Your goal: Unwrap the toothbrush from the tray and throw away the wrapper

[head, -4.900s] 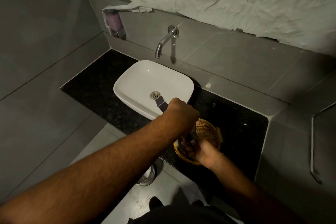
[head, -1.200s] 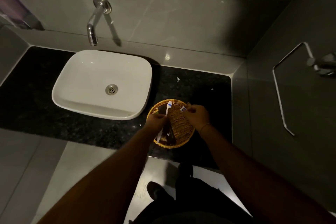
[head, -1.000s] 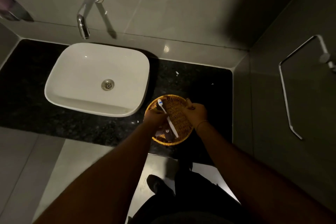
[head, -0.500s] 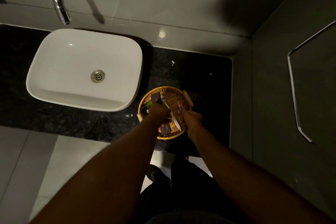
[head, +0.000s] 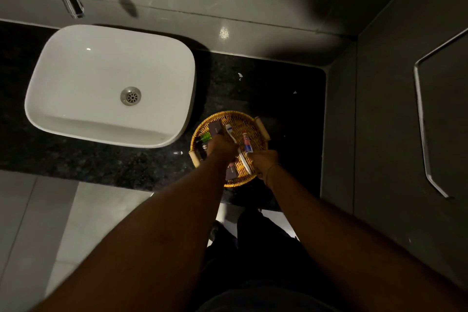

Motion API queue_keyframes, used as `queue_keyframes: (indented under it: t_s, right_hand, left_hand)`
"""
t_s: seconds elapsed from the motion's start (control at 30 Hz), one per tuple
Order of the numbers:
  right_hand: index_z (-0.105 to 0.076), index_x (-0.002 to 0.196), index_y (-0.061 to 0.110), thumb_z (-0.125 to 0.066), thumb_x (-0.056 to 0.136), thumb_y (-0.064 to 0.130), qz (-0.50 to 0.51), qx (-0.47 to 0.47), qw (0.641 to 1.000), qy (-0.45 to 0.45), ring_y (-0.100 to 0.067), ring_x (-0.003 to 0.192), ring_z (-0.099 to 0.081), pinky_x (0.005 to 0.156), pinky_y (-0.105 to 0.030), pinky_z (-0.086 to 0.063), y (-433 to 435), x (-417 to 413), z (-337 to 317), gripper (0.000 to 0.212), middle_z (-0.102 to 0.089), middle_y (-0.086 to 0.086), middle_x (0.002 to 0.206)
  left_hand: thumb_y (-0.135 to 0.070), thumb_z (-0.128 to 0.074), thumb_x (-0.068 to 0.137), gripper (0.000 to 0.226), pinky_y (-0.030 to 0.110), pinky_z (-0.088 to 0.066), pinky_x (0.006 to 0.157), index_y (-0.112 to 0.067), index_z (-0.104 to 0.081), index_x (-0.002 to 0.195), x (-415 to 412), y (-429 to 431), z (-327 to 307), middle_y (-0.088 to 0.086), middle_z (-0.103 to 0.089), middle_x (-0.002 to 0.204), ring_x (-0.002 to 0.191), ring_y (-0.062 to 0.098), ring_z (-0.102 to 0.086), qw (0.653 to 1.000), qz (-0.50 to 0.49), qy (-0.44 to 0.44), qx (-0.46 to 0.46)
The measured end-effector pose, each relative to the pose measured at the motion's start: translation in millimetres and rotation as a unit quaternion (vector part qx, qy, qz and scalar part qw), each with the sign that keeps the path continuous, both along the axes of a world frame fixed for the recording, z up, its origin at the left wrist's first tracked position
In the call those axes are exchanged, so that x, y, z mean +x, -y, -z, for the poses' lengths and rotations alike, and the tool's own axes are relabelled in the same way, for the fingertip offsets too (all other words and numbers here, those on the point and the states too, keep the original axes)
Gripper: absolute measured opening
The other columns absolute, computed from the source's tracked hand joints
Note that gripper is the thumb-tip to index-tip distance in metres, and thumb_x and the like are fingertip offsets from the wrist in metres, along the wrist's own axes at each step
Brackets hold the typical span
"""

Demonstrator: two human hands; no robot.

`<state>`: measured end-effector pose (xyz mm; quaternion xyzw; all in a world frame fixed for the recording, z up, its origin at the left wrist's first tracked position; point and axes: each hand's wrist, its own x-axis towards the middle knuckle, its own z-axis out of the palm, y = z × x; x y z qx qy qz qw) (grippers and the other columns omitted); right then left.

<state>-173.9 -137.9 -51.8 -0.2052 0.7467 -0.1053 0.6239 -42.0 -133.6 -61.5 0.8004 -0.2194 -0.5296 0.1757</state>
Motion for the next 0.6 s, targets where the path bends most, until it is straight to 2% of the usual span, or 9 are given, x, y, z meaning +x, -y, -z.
queue_keyframes:
  t_s: [0.03,0.07,0.1,0.2,0.3,0.4,0.5,0.6]
  right_hand:
    - [-0.057,0.141,-0.004,-0.069,0.096,0.010,0.007,0.002,1.000,-0.009,-0.039,0.116,-0.070,0.091,-0.045,-0.062,1,1,0,0.048,-0.068,-0.023,0.133]
    - [-0.055,0.143,-0.004,-0.068,0.096,0.009,0.013,0.001,1.000,-0.014,-0.041,0.124,-0.066,0.102,-0.051,-0.057,2,2,2,0.050,-0.064,-0.025,0.138]
    - [-0.054,0.144,-0.005,-0.068,0.096,0.008,0.012,0.000,1.000,-0.017,-0.042,0.127,-0.064,0.105,-0.054,-0.054,3,3,2,0.051,-0.063,-0.025,0.141]
    - [-0.056,0.142,-0.004,-0.073,0.092,0.010,-0.008,-0.013,0.999,-0.042,-0.043,0.126,-0.064,0.105,-0.055,-0.054,4,5,3,0.054,-0.064,-0.023,0.140]
    - [-0.062,0.137,-0.001,-0.077,0.089,0.013,-0.056,-0.035,0.993,-0.099,-0.041,0.123,-0.067,0.101,-0.053,-0.057,3,7,-1,0.052,-0.069,-0.021,0.134]
    - [-0.064,0.135,0.002,-0.077,0.090,0.020,-0.103,-0.062,0.982,-0.144,-0.039,0.119,-0.069,0.098,-0.051,-0.060,0,10,-7,0.050,-0.071,-0.018,0.130]
    - [-0.063,0.134,0.003,-0.071,0.094,0.031,-0.195,-0.102,0.953,-0.210,-0.038,0.115,-0.071,0.097,-0.050,-0.060,-9,18,-14,0.049,-0.071,-0.017,0.128]
    - [-0.070,0.118,0.005,-0.055,0.102,0.040,-0.251,-0.225,0.912,-0.233,-0.037,0.105,-0.072,0.090,-0.044,-0.060,-18,31,-26,0.042,-0.073,-0.017,0.119]
  left_hand:
    - [-0.010,-0.070,0.099,0.020,0.030,-0.064,0.060,-0.001,-0.070,0.118,-2,-1,-1,0.011,-0.073,0.092,0.066,0.019,-0.072,1.000,0.005,0.010,-0.007]
    - [-0.011,-0.070,0.100,0.019,0.031,-0.065,0.062,-0.003,-0.070,0.116,-3,-1,-2,0.011,-0.074,0.094,0.070,0.020,-0.074,1.000,0.006,0.017,-0.015]
    - [-0.013,-0.070,0.100,0.018,0.034,-0.067,0.067,-0.004,-0.071,0.115,-5,-2,-3,0.011,-0.075,0.096,0.075,0.023,-0.076,0.999,0.006,0.025,-0.020]
    - [-0.017,-0.069,0.101,0.016,0.043,-0.069,0.081,-0.005,-0.073,0.111,-6,-4,-3,0.011,-0.078,0.098,0.086,0.026,-0.080,0.998,0.012,0.062,-0.028]
    - [-0.018,-0.063,0.105,0.017,0.045,-0.067,0.086,-0.006,-0.074,0.109,-5,-7,-6,0.011,-0.079,0.098,0.089,0.025,-0.079,0.994,0.022,0.101,-0.040]
    - [-0.017,-0.057,0.107,0.020,0.045,-0.067,0.087,-0.006,-0.074,0.109,-4,-10,-13,0.011,-0.079,0.099,0.090,0.024,-0.078,0.988,0.021,0.137,-0.073]
    - [-0.024,-0.052,0.109,0.023,0.043,-0.067,0.077,-0.013,-0.071,0.115,0,-16,-31,0.007,-0.077,0.094,0.083,0.023,-0.076,0.975,0.047,0.188,-0.110]
    - [-0.042,-0.045,0.106,0.033,0.038,-0.061,0.073,-0.026,-0.067,0.124,12,-25,-50,0.008,-0.078,0.099,0.086,0.030,-0.075,0.948,0.090,0.259,-0.160]
